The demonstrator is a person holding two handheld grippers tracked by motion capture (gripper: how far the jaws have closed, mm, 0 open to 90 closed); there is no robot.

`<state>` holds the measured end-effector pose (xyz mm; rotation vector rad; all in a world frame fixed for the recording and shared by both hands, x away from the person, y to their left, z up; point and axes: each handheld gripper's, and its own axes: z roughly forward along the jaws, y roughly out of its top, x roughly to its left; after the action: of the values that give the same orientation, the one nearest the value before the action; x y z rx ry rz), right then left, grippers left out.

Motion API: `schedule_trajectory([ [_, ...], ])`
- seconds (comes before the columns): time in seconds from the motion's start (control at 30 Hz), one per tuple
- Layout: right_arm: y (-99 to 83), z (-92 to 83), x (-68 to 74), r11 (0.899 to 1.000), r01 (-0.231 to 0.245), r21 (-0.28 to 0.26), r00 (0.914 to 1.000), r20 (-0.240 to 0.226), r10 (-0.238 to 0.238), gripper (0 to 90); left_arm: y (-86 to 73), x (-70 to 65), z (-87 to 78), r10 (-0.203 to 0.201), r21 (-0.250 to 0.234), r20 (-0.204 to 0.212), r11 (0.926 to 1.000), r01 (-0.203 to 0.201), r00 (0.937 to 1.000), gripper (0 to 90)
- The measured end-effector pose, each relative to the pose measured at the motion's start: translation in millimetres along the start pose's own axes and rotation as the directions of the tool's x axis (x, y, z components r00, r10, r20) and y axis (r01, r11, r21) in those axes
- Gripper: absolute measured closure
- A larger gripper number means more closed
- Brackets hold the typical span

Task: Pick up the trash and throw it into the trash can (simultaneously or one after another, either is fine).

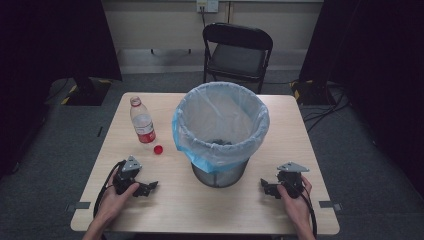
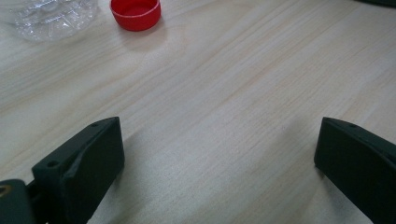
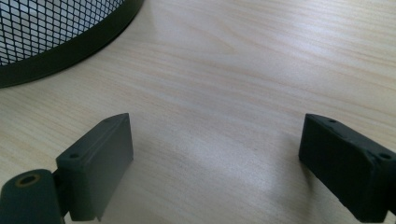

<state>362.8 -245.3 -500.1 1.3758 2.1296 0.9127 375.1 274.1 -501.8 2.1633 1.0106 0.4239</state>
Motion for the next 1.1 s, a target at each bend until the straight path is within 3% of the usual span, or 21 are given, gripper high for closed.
schedule_trajectory([
  [0.23,-0.8,-1.0,-2.0,1.000,0.013,0.001,0.9998,-0.016,-0.013,9.5,-0.7,0.9,-1.0,0.002,-0.006,0.001,1.0000,-0.002,1.0000,2.1],
  [0.37,-0.8,-1.0,-2.0,1.000,0.013,0.001,0.9998,-0.016,-0.013,9.5,-0.2,2.2,-4.1,-0.004,-0.004,-0.013,1.0000,0.004,0.9999,8.3],
  [0.43,-0.8,-1.0,-2.0,1.000,0.013,0.001,0.9998,-0.016,-0.013,9.5,-0.4,2.6,-6.5,-0.012,-0.006,-0.021,0.9999,0.012,0.9997,17.5],
  [0.5,-0.8,-1.0,-2.0,1.000,0.013,0.001,0.9998,-0.016,-0.013,9.5,-0.5,3.6,-8.6,-0.017,-0.005,-0.021,0.9998,0.017,0.9996,16.2],
  [0.7,-0.8,-1.0,-2.0,1.000,0.013,0.001,0.9998,-0.016,-0.013,9.5,4.3,6.3,-17.2,-0.031,-0.036,0.005,0.9989,0.031,0.9995,17.1],
  [0.73,-0.8,-1.0,-2.0,1.000,0.013,0.001,0.9998,-0.016,-0.013,9.4,6.5,8.1,-21.1,-0.052,-0.068,0.015,0.9963,0.052,0.9986,17.5],
  [0.8,-0.8,-1.0,-2.0,1.000,0.013,0.001,0.9998,-0.016,-0.013,9.4,8.5,10.8,-23.8,-0.055,-0.090,0.018,0.9943,0.057,0.9983,17.9],
  [1.0,-0.8,-1.0,-2.0,1.000,0.013,0.001,0.9998,-0.016,-0.013,9.4,14.2,16.1,-30.3,-0.062,-0.126,0.047,0.9897,0.067,0.9970,19.6],
  [1.1,-0.8,-1.0,-2.0,1.000,0.013,0.001,0.9998,-0.016,-0.013,9.4,15.4,17.5,-32.1,-0.050,-0.130,0.034,0.9901,0.054,0.9982,21.2],
])
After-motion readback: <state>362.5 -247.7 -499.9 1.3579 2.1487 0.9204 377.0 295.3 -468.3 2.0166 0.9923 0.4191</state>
